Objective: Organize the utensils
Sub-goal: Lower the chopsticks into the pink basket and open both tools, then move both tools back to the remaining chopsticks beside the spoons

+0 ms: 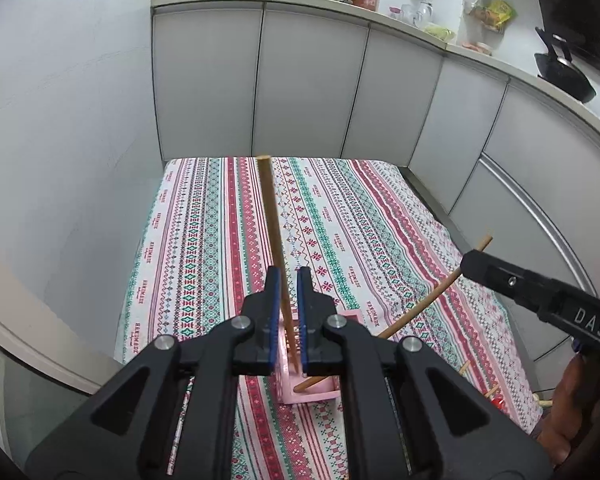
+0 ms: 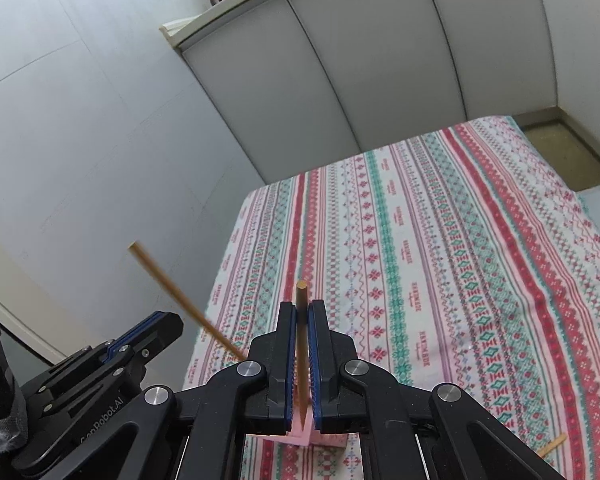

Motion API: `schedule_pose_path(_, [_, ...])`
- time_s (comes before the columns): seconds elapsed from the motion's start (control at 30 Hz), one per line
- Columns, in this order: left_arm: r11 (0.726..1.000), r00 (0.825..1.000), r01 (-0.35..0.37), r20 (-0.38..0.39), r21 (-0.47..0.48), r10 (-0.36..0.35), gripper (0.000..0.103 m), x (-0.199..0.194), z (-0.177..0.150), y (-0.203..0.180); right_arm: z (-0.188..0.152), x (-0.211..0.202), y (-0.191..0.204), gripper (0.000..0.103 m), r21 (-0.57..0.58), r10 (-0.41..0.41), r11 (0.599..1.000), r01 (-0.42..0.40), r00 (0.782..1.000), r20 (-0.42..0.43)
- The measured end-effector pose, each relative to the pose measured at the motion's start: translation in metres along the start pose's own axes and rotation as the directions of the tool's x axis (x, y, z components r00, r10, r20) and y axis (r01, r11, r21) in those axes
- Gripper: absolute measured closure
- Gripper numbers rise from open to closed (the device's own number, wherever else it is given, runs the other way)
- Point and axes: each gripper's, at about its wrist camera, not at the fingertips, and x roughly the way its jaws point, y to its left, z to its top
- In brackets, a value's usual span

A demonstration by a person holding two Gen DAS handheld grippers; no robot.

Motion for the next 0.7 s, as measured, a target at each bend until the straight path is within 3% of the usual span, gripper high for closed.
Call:
schedule_pose_path(0.07, [1.000,1.000,0.012,-0.003,-0.008,-0.012,0.092,-0.001,0.000,0.001,0.000,0.000,-0.003,0.094,0.011,-0.005,1.000,0.005,1.000,-0.006])
schedule_pose_path(0.2, [1.000,1.000,0.015,-0.003,0.002,-0.015,0.075,-0.005,-0.001,-0.002,0.001,-0.002,-0.006,0.092,0.027,-0.001,1.000,0.002,1.000,-0.007])
schedule_pose_path(0.3, [1.000,1.000,0.019,-0.007,0.012,-0.019,0.071,-0.007,-0.002,-0.004,0.003,-0.009,-0.009,0.077,0.040,0.007,0.999,-0.007,1.000,0.003])
schedule_pose_path(0.47, [1.000,1.000,0.010,-0.011,0.016,-0.010,0.051,-0.018,-0.004,-0.005,0.004,-0.026,-0.015,0.068,0.031,-0.003,1.000,0.002,1.000,0.009])
schedule_pose_path(0.63, [1.000,0.999,-0.003,-0.054,0.028,0.004,0.023,-0.028,-0.013,-0.005,0.002,-0.048,-0.028,0.049,0.007,-0.042,0.999,0.042,0.999,-0.008])
schedule_pose_path(0.7, [0.999,0.996,-0.010,-0.083,0.038,0.013,0.021,-0.031,-0.019,-0.005,-0.001,-0.052,-0.034,0.042,0.000,-0.064,0.998,0.064,0.998,-0.028])
